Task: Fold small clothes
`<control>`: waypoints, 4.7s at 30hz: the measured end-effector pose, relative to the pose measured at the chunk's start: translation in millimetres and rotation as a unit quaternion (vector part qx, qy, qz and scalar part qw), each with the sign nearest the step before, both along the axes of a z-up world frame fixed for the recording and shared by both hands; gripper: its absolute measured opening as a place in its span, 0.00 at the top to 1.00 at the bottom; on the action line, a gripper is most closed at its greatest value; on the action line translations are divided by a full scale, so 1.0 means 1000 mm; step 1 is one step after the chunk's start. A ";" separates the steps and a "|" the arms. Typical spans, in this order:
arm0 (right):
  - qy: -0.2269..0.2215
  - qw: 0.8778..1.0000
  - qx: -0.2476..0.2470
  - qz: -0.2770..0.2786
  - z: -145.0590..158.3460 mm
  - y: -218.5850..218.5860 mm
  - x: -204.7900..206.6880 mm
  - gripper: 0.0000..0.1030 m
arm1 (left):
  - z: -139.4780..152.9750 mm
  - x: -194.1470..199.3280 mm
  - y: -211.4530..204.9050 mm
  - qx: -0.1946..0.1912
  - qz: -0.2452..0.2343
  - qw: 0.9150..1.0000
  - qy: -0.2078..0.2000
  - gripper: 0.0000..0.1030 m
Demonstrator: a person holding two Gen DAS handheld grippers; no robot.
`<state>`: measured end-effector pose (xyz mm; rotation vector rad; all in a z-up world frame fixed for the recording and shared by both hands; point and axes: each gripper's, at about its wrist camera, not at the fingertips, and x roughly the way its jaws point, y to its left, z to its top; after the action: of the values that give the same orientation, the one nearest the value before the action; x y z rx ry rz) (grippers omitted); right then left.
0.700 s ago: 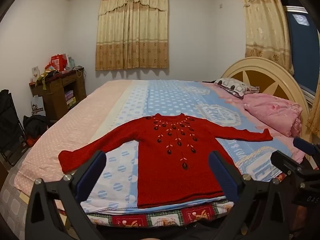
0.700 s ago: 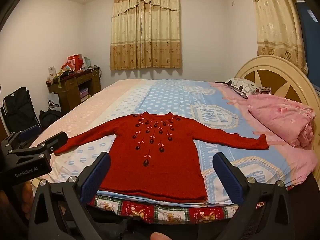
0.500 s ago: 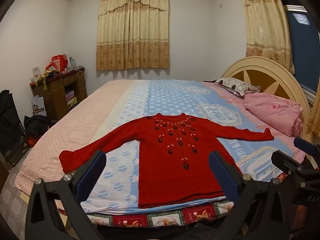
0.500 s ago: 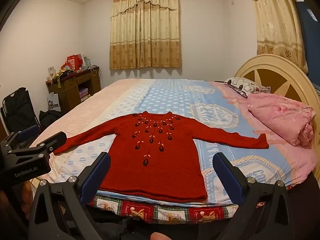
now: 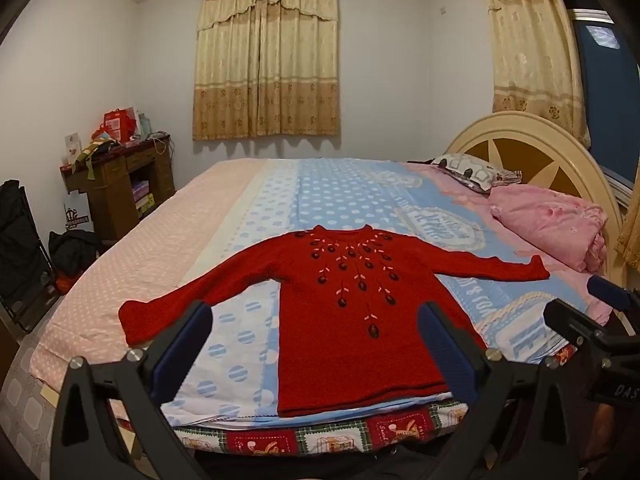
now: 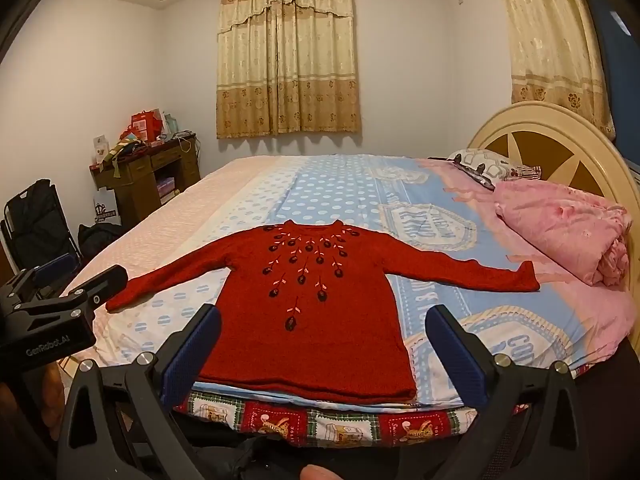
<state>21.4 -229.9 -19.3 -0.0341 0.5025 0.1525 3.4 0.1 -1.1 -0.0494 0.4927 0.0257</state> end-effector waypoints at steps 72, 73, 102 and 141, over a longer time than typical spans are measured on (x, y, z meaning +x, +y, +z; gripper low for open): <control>0.037 0.999 0.003 0.008 -0.026 0.001 0.018 0.01 | -0.020 0.000 0.011 0.002 0.004 1.000 0.015 0.00; 0.037 0.999 0.003 0.010 -0.025 0.002 0.018 0.01 | -0.019 0.001 0.011 0.000 0.001 1.000 0.015 0.00; 0.130 0.970 0.107 -0.176 -0.141 -0.206 0.183 0.37 | -0.114 0.170 0.049 0.034 0.006 0.994 0.107 0.00; 0.153 0.928 0.087 -0.327 -0.137 -0.376 0.315 0.89 | -0.203 0.258 0.137 -0.007 0.121 0.975 0.186 0.00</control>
<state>336.1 -606.0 -156.7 0.3358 0.7841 -0.4613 261.4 136.9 -203.8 -0.1192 0.8608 0.2736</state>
